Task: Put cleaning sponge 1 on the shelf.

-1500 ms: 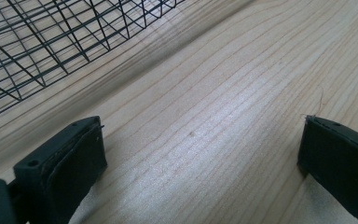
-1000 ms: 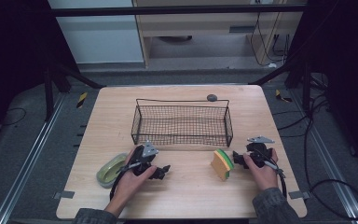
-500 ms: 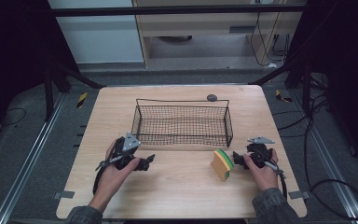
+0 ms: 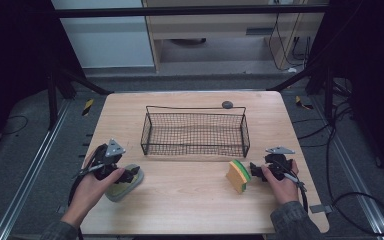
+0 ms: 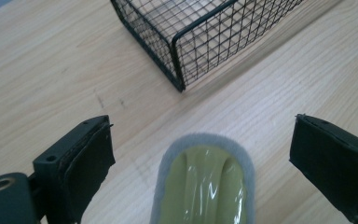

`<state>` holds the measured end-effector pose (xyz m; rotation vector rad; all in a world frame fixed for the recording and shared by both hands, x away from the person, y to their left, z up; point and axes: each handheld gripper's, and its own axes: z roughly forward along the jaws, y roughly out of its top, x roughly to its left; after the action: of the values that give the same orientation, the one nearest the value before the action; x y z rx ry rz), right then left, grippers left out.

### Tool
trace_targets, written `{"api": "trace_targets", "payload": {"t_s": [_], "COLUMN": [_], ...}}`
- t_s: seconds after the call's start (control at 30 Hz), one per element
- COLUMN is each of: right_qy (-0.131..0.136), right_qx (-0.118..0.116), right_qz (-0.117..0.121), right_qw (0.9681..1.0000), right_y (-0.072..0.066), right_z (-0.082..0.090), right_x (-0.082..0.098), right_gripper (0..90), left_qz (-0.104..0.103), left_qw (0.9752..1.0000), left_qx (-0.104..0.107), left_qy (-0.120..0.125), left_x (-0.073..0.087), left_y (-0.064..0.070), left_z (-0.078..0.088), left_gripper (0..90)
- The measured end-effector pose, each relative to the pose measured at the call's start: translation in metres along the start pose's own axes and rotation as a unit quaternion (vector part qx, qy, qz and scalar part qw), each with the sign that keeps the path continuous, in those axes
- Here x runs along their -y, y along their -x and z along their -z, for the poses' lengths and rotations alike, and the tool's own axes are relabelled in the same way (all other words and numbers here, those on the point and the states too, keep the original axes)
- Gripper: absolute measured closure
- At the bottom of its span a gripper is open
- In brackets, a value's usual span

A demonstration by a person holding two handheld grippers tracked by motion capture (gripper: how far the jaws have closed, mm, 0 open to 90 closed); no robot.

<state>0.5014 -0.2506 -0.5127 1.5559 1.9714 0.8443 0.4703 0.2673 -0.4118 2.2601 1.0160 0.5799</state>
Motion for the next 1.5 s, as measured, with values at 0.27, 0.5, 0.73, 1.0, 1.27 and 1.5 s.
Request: {"api": "trace_targets", "payload": {"t_s": [0.27,0.5,0.73,1.0,1.27,1.5], "right_qy": [0.001,0.000,0.001,0.001,0.001,0.000], "right_qx": [-0.007,-0.010,-0.012,-0.013,-0.008,-0.012], "right_qz": [0.008,0.010,0.010,0.014,0.009,0.009], "right_qw": [0.9999,0.9999,0.9999,0.9998,0.9999,0.9999], "right_y": [0.002,0.002,0.003,0.003,0.003,0.003], "right_z": [0.000,0.001,0.001,0.001,0.004,0.003], "right_x": [0.000,0.000,0.001,0.001,0.004,0.003], "right_gripper": [0.6,0.5,0.5,0.5,0.6,0.4], "left_qz": [-0.007,-0.021,-0.057,-0.062,-0.052,-0.064], "left_qw": [0.9995,0.9990,0.9952,0.9943,0.9941,0.9893], "left_qx": [-0.007,-0.010,0.003,0.000,0.011,0.034], "left_qy": [-0.029,-0.039,-0.080,-0.087,-0.094,-0.126], "left_x": [0.011,0.008,-0.007,-0.017,-0.027,-0.027], "left_y": [-0.009,-0.014,-0.019,-0.012,-0.008,-0.007], "left_z": [0.008,0.015,0.020,0.019,0.021,0.018], "left_gripper": [4.8,4.4,4.5,7.7,19.3,37.6]}}
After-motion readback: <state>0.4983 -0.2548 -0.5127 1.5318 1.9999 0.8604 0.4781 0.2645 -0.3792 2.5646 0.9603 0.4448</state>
